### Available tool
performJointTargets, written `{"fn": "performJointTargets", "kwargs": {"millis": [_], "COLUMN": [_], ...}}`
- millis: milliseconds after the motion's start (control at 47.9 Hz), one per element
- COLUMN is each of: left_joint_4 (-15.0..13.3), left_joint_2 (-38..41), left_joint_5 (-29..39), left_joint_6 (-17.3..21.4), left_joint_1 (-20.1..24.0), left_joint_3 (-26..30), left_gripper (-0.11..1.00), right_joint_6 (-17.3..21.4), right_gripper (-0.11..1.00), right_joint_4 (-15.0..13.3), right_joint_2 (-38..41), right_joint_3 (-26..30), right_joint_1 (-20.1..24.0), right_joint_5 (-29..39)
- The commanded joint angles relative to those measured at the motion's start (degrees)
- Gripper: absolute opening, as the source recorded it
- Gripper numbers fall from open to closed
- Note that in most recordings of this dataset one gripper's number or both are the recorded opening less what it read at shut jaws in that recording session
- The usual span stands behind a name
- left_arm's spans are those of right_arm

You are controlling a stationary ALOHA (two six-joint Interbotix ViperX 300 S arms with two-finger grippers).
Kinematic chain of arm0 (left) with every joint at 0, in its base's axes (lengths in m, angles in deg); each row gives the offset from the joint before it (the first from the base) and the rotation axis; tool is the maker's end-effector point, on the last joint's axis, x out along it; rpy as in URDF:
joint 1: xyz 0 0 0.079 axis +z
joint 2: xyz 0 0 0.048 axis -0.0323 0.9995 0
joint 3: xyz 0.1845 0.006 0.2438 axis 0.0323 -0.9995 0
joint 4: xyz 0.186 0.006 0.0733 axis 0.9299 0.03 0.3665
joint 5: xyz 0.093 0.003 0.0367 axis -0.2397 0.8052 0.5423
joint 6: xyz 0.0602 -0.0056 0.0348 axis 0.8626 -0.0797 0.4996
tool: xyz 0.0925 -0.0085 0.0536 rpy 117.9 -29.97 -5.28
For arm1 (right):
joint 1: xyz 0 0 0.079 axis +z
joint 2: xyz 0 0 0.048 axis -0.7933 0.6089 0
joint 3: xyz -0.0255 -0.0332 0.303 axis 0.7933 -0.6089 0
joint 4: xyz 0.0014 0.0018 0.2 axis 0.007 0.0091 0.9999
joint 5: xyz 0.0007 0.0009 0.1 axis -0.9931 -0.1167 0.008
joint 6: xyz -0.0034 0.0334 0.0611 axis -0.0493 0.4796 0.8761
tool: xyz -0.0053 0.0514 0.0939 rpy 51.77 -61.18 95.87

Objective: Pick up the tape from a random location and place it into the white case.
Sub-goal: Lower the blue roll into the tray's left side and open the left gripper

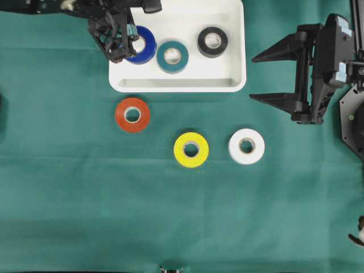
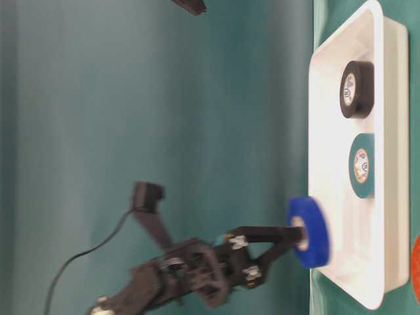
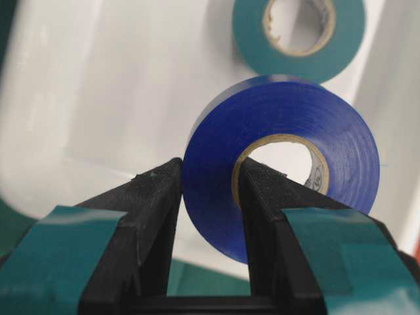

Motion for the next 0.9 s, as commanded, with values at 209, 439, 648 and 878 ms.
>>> {"fn": "performJointTargets", "kwargs": {"millis": [209,439,648,878], "left_joint_4": [0.0,0.0,0.0,-0.09], "left_joint_2": [1.93,2.02,1.93,1.85], "left_joint_5": [-5.54,-5.8,-5.8,-5.45], "left_joint_6": [0.09,0.09,0.09,0.09], "left_joint_1": [1.76,1.85,1.85,1.76], "left_joint_3": [-1.05,-0.97,-1.05,-1.14], "left_gripper": [0.23,0.23,0.23,0.71], "right_joint_6": [-0.09,-0.09,-0.09,0.0], "right_gripper": [0.82,0.82,0.82,0.82], "right_joint_4": [-0.09,-0.18,-0.18,-0.18], "right_joint_2": [-0.09,-0.09,0.0,-0.09], "right_joint_3": [0.44,0.44,0.53,0.53], "right_joint_1": [0.09,0.09,0.09,0.09], "right_joint_5": [-0.26,-0.26,-0.26,-0.44]}}
